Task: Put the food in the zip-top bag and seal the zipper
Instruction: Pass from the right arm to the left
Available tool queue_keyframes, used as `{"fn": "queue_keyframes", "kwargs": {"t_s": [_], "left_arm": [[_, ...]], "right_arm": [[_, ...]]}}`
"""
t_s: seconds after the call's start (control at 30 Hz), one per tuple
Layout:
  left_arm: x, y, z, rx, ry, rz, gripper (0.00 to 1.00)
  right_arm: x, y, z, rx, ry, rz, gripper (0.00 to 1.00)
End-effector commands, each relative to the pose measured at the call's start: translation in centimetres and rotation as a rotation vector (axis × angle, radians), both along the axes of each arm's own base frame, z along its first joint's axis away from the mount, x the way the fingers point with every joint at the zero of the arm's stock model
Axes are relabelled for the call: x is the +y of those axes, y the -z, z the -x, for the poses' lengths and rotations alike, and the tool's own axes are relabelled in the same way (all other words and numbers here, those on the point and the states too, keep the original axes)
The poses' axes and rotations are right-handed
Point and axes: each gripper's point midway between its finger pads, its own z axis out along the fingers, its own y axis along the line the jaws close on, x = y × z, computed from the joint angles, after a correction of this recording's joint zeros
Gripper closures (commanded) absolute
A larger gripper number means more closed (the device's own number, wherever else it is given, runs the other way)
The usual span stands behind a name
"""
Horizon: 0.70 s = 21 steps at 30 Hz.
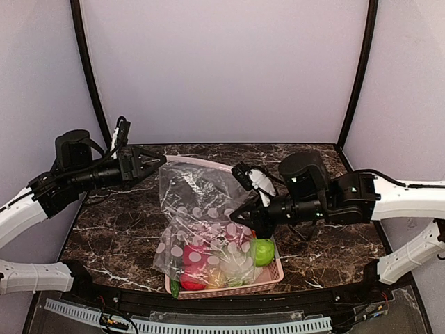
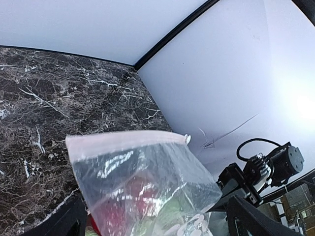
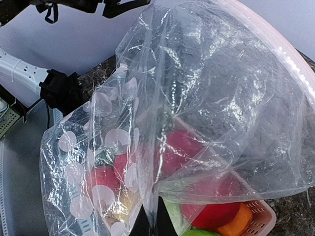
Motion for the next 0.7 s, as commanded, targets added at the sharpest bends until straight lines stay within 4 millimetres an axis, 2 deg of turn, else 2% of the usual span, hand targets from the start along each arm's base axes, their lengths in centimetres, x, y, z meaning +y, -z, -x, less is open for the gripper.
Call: {"fn": "queue_keyframes", "kwargs": {"t_s": [0.0,0.13,0.27,0.5,0.67], "left_arm": [[0.1,-0.7,0.3,0.015,-0.017,0.074,0.0],[0.6,-0.8,0.5,0.018,-0.04,0.098,0.0],[1.5,0.5,0.4,0.044,-0.082,0.041,0.0],[3.6,1.1,0.5,0.045,-0.171,-0.067,0.0],[3.4,1.5,0.7,0.068,-0.155,-0.058,0.0]], "right_arm": [[1.5,-0.3,1.3,-0.001,-0.013,-0.017,1.0],[2.5,-0.5,2.4,-0.005,-0.046,-0.027,1.0],[3.0,-1.0,3.1,-0.013,-0.067,-0.038,1.0],[2.1,-2.4,3.2,-0.024,-0.047,-0.087,1.0],[1.7,-3.2,3.5,-0.028,-0.057,-0.117,1.0]]}}
